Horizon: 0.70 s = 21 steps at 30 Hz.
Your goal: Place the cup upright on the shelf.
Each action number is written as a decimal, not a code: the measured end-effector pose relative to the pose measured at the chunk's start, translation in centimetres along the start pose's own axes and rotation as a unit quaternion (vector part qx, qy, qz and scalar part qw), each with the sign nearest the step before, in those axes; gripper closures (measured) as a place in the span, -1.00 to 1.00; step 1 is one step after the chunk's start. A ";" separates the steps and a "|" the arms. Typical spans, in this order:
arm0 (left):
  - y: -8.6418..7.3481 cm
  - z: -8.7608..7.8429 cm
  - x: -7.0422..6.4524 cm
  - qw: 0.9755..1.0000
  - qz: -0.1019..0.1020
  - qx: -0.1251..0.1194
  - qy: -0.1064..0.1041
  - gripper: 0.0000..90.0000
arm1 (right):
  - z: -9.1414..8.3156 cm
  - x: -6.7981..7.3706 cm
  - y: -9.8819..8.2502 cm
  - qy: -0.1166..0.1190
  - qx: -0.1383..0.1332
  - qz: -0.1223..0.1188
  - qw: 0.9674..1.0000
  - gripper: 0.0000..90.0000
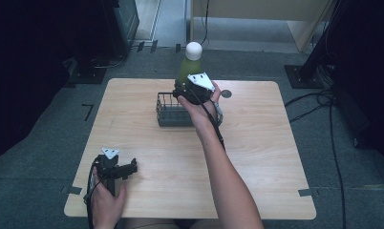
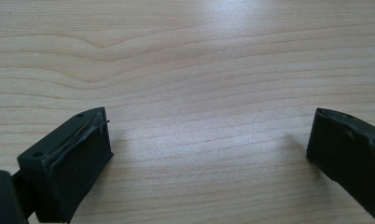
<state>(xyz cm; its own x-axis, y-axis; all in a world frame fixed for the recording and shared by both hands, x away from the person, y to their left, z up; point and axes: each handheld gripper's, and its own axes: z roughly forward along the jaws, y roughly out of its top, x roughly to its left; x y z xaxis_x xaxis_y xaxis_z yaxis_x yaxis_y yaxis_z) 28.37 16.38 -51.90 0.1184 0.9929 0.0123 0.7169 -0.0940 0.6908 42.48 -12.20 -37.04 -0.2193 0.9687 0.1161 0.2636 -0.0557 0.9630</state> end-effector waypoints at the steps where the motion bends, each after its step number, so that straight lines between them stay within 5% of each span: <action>1: 0.0 0.0 0.0 1.000 0.000 0.000 0.000 -1.00 | 0.2 -0.1 -0.2 -0.003 0.003 0.000 1.000 -0.54; 10: 0.0 0.0 0.0 1.000 0.000 0.001 0.000 -1.00 | 1.4 -0.3 -1.7 -0.022 0.027 -0.029 0.999 -0.54; 19: 0.0 0.0 0.0 1.000 0.000 0.001 0.000 -1.00 | 2.3 -0.5 -3.8 -0.033 0.070 -0.040 0.996 -0.54; 21: 0.0 0.0 0.0 1.000 0.001 0.001 0.000 -1.00 | 2.4 -0.6 -4.1 -0.034 0.062 -0.034 0.997 -0.54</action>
<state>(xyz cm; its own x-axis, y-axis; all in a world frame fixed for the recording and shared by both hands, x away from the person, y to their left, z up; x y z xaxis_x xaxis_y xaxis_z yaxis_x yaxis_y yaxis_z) 28.37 16.39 -51.90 0.1197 0.9927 0.0124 0.7181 -0.0952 0.6894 43.77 -11.98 -41.63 -0.1780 0.9835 0.0309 0.3654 0.0369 0.9301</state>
